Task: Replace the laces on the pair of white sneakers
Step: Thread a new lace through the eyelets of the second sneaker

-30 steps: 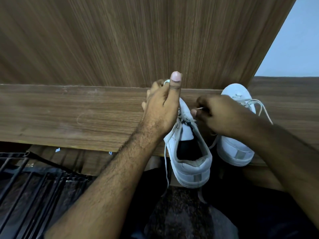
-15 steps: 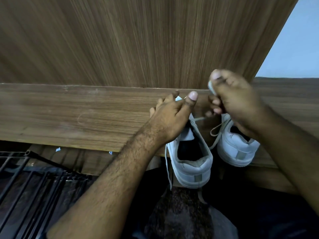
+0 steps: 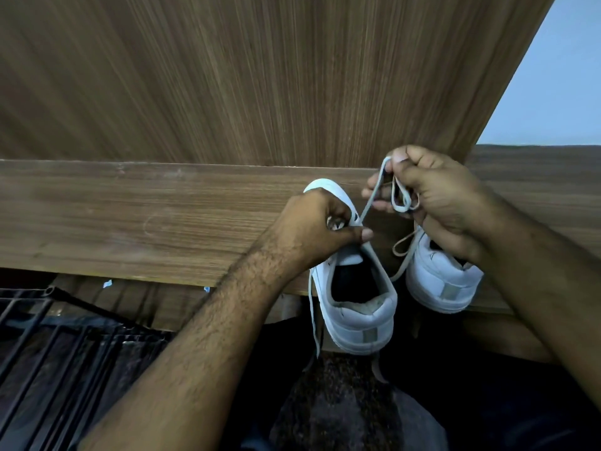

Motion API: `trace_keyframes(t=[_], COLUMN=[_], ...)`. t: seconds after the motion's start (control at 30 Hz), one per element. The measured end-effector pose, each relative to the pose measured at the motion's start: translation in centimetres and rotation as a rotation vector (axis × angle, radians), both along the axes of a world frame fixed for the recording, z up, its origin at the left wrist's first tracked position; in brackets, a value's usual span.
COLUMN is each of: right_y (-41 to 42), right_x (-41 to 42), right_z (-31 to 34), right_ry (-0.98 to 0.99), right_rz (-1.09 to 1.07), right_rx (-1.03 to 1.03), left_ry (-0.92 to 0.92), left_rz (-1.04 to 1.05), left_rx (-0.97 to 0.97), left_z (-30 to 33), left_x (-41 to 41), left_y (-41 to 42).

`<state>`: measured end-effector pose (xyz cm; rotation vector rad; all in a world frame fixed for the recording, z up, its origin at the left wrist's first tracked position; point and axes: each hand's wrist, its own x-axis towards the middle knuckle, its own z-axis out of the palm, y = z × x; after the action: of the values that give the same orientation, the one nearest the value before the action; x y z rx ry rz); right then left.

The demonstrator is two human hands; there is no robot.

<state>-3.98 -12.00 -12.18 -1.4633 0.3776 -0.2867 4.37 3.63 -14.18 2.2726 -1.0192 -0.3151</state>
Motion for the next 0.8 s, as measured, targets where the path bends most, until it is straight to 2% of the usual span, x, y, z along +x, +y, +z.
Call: trace_keyframes(t=[0.03, 0.07, 0.1, 0.17, 0.2, 0.23, 0.3, 0.37, 0.47, 0.57, 0.7, 0.8], right_y=[0.2, 0.3, 0.3, 0.1, 0.2, 0.3, 0.6, 0.6, -0.3, -1.2, -1.2, -1.0], right_x=[0.0, -0.1, -0.2, -0.2, -0.2, -0.2, -0.2, -0.3, -0.7, -0.9, -0.9, -0.9], right_z=[0.2, 0.1, -0.1, -0.7, -1.0, -1.0, -1.2, -1.1, -0.5, -0.3, -0.4, -0.3], right_ry=[0.013, 0.03, 0.05, 0.102, 0.147, 0.228, 0.384, 0.424, 0.427, 0.548, 0.681, 0.686], right_rz=[0.002, 0.003, -0.001, 0.014, 0.069, 0.146, 0.305, 0.366, 0.323, 0.367, 0.367, 0.249], right_rx=[0.03, -0.034, -0.221, -0.784, -0.975, -1.057, -1.075, -1.099, -1.09, -1.066, -1.126, -1.198], left_ry=[0.024, 0.046, 0.062, 0.085, 0.098, 0.102, 0.082, 0.084, 0.158, 0.207, 0.154, 0.157], left_rz=[0.03, 0.064, 0.095, 0.131, 0.127, 0.112, 0.088, 0.11, 0.185, 0.234, 0.234, 0.238], left_rx=[-0.038, -0.073, -0.099, -0.121, -0.115, -0.09, -0.005, 0.054, 0.075, 0.043, 0.096, 0.103], left_z=[0.1, 0.3, 0.5, 0.6, 0.5, 0.4, 0.0, -0.3, -0.5, -0.5, -0.7, -0.7], left_x=[0.1, 0.1, 0.1, 0.1, 0.1, 0.0, -0.2, -0.2, 0.0, 0.0, 0.1, 0.1], left_y=[0.1, 0.1, 0.1, 0.2, 0.2, 0.2, 0.2, 0.3, 0.5, 0.6, 0.4, 0.2])
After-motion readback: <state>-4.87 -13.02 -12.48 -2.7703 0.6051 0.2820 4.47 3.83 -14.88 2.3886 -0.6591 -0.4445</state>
